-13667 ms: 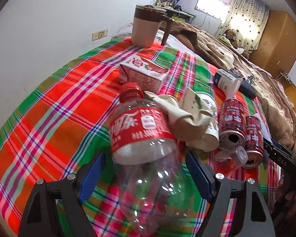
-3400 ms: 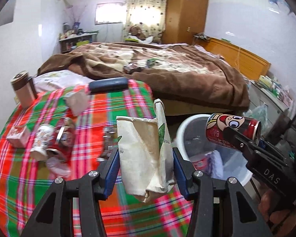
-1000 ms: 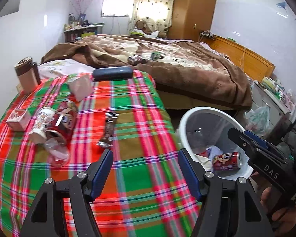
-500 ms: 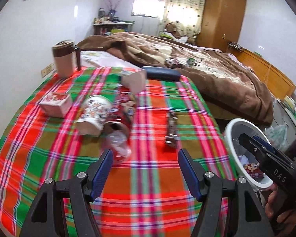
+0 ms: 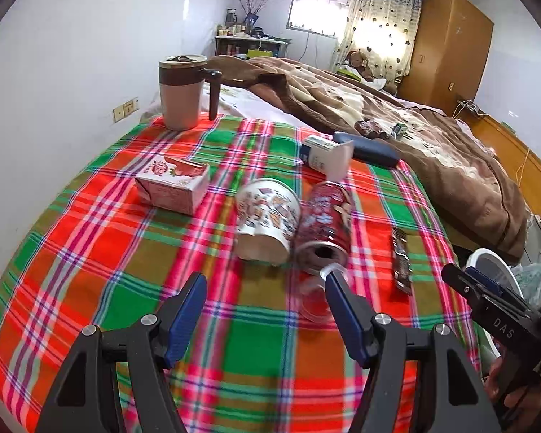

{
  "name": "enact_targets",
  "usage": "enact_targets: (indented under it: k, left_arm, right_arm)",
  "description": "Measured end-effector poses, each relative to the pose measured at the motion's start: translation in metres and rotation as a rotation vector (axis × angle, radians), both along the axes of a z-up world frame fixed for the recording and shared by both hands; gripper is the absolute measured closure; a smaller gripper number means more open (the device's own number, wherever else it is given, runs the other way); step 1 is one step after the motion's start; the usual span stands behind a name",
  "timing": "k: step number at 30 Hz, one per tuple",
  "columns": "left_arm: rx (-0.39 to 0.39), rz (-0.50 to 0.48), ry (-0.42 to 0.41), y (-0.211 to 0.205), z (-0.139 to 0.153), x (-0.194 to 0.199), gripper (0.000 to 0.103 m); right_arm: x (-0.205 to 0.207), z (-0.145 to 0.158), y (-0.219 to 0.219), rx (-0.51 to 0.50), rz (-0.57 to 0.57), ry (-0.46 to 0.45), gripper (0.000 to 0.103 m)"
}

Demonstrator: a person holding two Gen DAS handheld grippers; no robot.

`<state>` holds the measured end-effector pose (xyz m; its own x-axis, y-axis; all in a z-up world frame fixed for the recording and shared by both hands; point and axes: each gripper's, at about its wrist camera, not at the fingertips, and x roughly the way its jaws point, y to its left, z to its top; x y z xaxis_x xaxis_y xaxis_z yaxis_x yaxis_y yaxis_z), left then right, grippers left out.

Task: Collect trash
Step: 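Move both tools back over the plaid cloth toward the remaining trash, then grasp the brown coffee sachet with the right tool while the left tool grasps the patterned paper cup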

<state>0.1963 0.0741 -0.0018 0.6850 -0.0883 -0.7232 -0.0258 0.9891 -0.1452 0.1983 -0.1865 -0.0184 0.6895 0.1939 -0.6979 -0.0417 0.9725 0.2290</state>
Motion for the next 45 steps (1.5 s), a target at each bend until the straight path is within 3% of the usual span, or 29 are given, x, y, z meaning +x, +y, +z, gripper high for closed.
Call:
enact_targets:
  k: [13,27,35,45]
  left_arm:
    - [-0.01,-0.014,0.056,0.018,-0.022,0.054,0.035]
    - [-0.014,-0.072,0.097,0.013,-0.038,0.098,0.033]
    - [-0.004,-0.096,0.142,0.005,-0.052,0.11,0.033]
    - [0.021,-0.102,0.133,0.0,-0.055,0.112,0.033]
  right_arm:
    - [0.036,-0.017,0.026,-0.035,0.0,0.084,0.041]
    - [0.049,-0.023,0.04,-0.109,-0.006,0.099,0.045]
    - [0.051,-0.024,0.037,-0.111,-0.023,0.104,0.056]
    - [0.051,-0.025,0.035,-0.115,-0.035,0.104,0.073]
